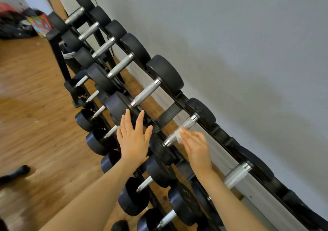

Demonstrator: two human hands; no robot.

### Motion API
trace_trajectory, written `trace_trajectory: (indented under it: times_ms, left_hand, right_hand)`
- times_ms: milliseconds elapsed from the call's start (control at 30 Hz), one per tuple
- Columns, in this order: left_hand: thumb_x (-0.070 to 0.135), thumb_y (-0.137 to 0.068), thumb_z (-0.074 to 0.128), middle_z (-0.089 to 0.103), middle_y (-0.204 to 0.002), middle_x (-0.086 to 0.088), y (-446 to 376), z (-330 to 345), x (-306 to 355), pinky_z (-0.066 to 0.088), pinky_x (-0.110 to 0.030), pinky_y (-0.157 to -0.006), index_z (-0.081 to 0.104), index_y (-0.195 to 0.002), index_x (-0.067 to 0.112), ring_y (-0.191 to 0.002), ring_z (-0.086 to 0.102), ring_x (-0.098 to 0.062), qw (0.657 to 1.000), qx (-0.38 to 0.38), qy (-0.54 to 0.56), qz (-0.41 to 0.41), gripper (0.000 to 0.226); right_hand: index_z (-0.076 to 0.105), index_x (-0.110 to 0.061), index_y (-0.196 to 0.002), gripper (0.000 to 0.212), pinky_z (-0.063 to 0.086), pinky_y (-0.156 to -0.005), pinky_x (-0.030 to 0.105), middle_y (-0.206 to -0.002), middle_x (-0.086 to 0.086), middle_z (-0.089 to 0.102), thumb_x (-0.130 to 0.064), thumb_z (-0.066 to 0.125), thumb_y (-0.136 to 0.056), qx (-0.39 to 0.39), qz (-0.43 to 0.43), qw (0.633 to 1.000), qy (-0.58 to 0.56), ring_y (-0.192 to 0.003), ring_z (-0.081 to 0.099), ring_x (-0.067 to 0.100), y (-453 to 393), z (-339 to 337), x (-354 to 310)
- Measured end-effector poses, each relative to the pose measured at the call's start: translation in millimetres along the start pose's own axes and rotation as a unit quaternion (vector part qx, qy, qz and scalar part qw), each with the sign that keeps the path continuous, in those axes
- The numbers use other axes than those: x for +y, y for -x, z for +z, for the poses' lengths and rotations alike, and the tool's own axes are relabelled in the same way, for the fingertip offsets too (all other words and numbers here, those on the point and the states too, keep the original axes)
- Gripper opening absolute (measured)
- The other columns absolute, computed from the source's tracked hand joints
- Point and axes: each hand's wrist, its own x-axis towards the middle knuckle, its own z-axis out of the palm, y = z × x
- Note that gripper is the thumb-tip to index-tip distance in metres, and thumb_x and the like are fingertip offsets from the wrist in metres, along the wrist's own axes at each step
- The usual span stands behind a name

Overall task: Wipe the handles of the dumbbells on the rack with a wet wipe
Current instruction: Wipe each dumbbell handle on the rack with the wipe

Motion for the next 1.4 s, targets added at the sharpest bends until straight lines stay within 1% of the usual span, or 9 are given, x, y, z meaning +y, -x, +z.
trace_trajectory:
  times_ms: [133, 267, 333, 533, 833, 933, 1000, 1133, 1400]
  left_hand:
    - [0.047, -0.102, 0.035, 0.005, -0.165, -0.009, 32.9, 4.8, 20.2, 0.001, -0.047, -0.121, 0.022, -0.156, 0.029, -0.152, -0.002, -0.027, 0.999, -0.013, 0.026, 0.019, 0.058]
    - [0.047, -0.103, 0.035, 0.010, -0.165, -0.008, 60.5, 5.9, 32.0, 0.005, -0.047, -0.121, 0.025, -0.155, 0.028, -0.152, 0.004, -0.026, 0.998, -0.036, 0.020, 0.044, 0.056]
    - [0.045, -0.104, 0.034, 0.012, -0.164, -0.007, 74.5, 6.0, 35.9, 0.005, -0.047, -0.122, 0.026, -0.154, 0.028, -0.151, 0.006, -0.026, 0.997, -0.049, 0.022, 0.054, 0.054]
    - [0.043, -0.104, 0.033, 0.019, -0.163, -0.006, 120.9, 12.4, 43.5, 0.003, -0.045, -0.121, 0.030, -0.153, 0.027, -0.151, 0.009, -0.025, 0.991, -0.084, 0.043, 0.098, 0.051]
    - [0.043, -0.105, 0.031, 0.020, -0.163, -0.003, 182.6, 33.8, 60.6, 0.003, -0.041, -0.121, 0.027, -0.154, 0.027, -0.151, 0.011, -0.022, 0.983, -0.114, 0.050, 0.132, 0.052]
    - [0.045, -0.104, 0.029, 0.019, -0.163, -0.001, 191.2, 44.0, 72.0, 0.004, -0.041, -0.122, 0.025, -0.155, 0.029, -0.151, 0.011, -0.020, 0.985, -0.113, 0.044, 0.124, 0.053]
    - [0.046, -0.104, 0.028, 0.019, -0.164, -0.001, 194.9, 50.4, 82.2, 0.005, -0.041, -0.123, 0.024, -0.155, 0.028, -0.151, 0.010, -0.020, 0.986, -0.111, 0.048, 0.114, 0.054]
    - [0.047, -0.103, 0.026, 0.017, -0.164, -0.002, 201.7, 62.3, 99.5, 0.008, -0.042, -0.123, 0.023, -0.156, 0.025, -0.152, 0.009, -0.020, 0.987, -0.108, 0.050, 0.107, 0.057]
    - [0.046, -0.104, 0.027, 0.017, -0.164, -0.002, 216.1, 86.3, 101.8, 0.015, -0.041, -0.122, 0.024, -0.156, 0.023, -0.151, 0.012, -0.020, 0.993, -0.079, 0.053, 0.068, 0.056]
  right_hand:
    - [0.061, -0.007, -0.127, 0.039, 0.035, -0.096, 0.003, -0.113, 0.009, 0.064, -0.012, 0.065, -0.088, -0.008, 0.046, 0.999, -0.012, -0.107, 0.037, -0.011, 19.3, -18.4, -3.7]
    - [0.066, -0.004, -0.120, 0.040, 0.046, -0.090, 0.024, -0.115, 0.008, 0.066, -0.001, 0.072, -0.081, 0.018, 0.052, 0.998, 0.022, -0.106, 0.052, 0.012, 48.9, -50.9, -17.7]
    - [0.067, -0.004, -0.118, 0.039, 0.048, -0.088, 0.025, -0.117, 0.008, 0.067, 0.001, 0.074, -0.079, 0.017, 0.055, 0.997, 0.049, -0.104, 0.052, 0.016, 65.9, -64.6, -21.1]
    - [0.068, -0.004, -0.117, 0.033, 0.021, -0.100, -0.002, -0.119, 0.008, 0.067, -0.001, 0.069, -0.084, 0.046, 0.117, 0.989, 0.075, -0.106, 0.045, 0.008, 118.1, -93.3, -25.0]
    - [0.058, -0.016, -0.133, 0.036, 0.022, -0.088, -0.009, -0.124, 0.005, 0.058, -0.015, 0.056, -0.097, -0.010, 0.168, 0.982, 0.084, -0.100, 0.035, -0.014, 151.7, -103.0, 2.7]
    - [0.061, -0.013, -0.128, 0.032, 0.023, -0.092, -0.005, -0.128, 0.004, 0.059, -0.014, 0.055, -0.097, -0.025, 0.151, 0.987, 0.056, -0.112, 0.051, 0.007, 151.0, -101.1, 13.4]
    - [0.058, -0.014, -0.132, 0.036, 0.031, -0.093, -0.001, -0.126, 0.004, 0.058, -0.016, 0.055, -0.097, -0.052, 0.127, 0.989, 0.053, -0.110, 0.050, 0.008, 151.3, -102.7, 18.6]
    - [0.062, -0.004, -0.125, 0.043, 0.058, -0.080, 0.035, -0.116, 0.010, 0.067, -0.004, 0.072, -0.083, -0.054, 0.019, 0.994, 0.088, -0.102, 0.060, 0.026, 149.5, -111.0, 30.4]
    - [0.068, -0.009, -0.117, 0.032, 0.056, -0.065, 0.032, -0.123, 0.005, 0.066, -0.018, 0.067, -0.087, -0.029, -0.063, 0.982, 0.173, -0.087, 0.064, 0.026, 134.8, -121.5, 57.8]
